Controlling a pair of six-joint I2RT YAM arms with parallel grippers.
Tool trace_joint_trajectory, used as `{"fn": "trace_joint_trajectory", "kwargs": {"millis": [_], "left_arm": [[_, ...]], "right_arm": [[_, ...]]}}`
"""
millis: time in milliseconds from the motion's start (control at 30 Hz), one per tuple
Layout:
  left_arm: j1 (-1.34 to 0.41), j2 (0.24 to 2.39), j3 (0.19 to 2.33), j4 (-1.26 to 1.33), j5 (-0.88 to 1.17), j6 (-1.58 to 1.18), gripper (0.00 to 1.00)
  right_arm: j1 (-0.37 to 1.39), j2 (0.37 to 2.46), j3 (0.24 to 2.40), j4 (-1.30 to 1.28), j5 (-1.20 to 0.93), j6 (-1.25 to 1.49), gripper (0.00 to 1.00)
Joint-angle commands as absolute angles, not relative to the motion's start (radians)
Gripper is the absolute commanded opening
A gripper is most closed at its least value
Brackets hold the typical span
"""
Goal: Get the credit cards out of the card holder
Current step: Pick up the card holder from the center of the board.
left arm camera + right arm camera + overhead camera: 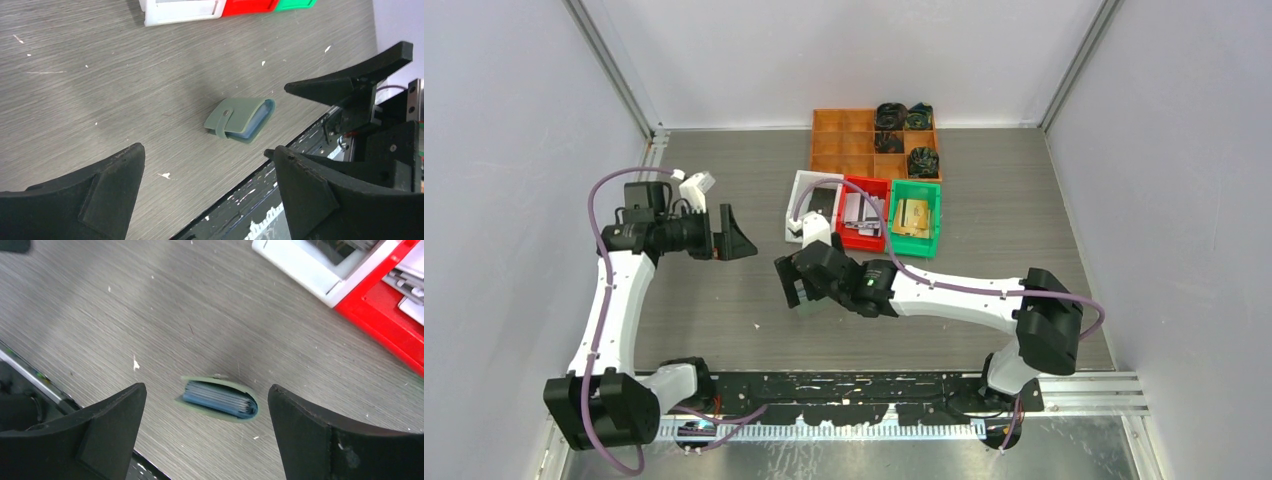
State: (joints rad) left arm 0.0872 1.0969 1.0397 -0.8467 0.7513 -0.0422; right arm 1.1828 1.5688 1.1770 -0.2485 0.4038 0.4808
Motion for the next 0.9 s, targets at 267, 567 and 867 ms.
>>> {"fn": "trace_joint_trajectory", "kwargs": {"millis": [267, 567, 867], "left_arm": [[0.086, 1.135, 1.154, -0.931, 0.749, 0.078, 1.0], [0.085, 1.139, 1.192, -0.96, 0.759, 0.088, 1.0], [0.085, 1.142, 1.239, -1.01, 0.731, 0.128, 1.0]], "right_arm": [[1.066, 1.439, 1.008, -0.197, -0.056, 0.018, 0.99], [0.878, 1.479, 1.027, -0.209, -0.36, -0.165, 1.0], [0.873, 1.587, 1.103, -0.252, -0.529, -0.279, 0.97]]}}
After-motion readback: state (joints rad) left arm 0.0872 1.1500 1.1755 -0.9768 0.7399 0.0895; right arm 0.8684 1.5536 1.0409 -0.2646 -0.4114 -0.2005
